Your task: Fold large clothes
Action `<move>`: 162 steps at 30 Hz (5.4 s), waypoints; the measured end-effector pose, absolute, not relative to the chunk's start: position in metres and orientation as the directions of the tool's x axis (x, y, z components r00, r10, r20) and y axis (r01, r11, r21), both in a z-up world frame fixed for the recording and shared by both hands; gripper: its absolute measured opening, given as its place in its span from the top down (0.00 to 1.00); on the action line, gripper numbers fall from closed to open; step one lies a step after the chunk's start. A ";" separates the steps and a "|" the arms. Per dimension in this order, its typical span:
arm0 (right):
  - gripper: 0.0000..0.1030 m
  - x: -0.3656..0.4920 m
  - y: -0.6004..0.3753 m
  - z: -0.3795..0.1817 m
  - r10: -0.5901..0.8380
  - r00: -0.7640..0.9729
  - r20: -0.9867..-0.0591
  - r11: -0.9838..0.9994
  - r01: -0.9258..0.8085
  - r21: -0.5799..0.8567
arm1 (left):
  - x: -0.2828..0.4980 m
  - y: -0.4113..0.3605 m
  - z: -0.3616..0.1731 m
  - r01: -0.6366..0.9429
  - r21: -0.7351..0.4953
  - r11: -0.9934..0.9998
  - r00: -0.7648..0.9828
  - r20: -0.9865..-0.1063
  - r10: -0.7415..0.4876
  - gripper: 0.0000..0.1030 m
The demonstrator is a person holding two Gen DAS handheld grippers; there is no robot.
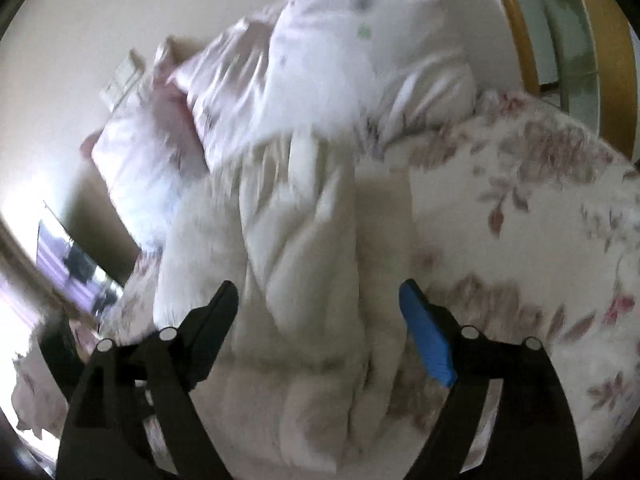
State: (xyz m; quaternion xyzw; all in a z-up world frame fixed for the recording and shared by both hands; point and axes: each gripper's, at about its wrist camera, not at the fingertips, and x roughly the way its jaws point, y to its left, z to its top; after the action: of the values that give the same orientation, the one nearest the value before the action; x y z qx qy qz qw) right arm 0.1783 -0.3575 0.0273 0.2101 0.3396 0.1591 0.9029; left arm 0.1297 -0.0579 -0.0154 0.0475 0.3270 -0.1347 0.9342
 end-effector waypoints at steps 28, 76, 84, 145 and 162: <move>0.86 0.303 -0.331 -0.012 0.103 0.633 -0.767 0.971 0.103 0.215 | 0.136 -0.071 -0.008 0.324 0.028 0.946 0.758 -0.606 -0.241 0.20; 0.66 0.140 -0.309 -0.041 0.270 0.623 -0.734 0.960 -0.115 0.255 | 0.139 -0.057 -0.019 0.270 0.005 0.963 0.730 -0.654 -0.201 0.14; 0.66 0.142 -0.309 -0.045 0.268 0.624 -0.734 0.959 -0.098 0.266 | 0.150 -0.062 -0.030 0.269 -0.007 0.963 0.715 -0.669 -0.204 0.12; 0.66 0.279 -0.247 -0.009 0.892 0.228 -0.391 0.448 -0.316 0.837 | 0.222 0.087 -0.024 0.214 -0.727 0.653 0.541 -0.468 -0.699 0.34; 0.53 0.331 -0.150 -0.034 0.794 0.245 -0.556 0.608 -0.289 0.740 | 0.251 0.144 -0.054 0.079 -0.527 0.846 0.627 -0.633 -0.453 0.24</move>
State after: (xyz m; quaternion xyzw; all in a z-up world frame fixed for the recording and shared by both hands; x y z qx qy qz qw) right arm 0.3312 -0.1503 -0.0341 0.2547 0.4960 0.3623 0.7469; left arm 0.2513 0.1440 -0.0542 -0.2318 0.4039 -0.1527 0.8717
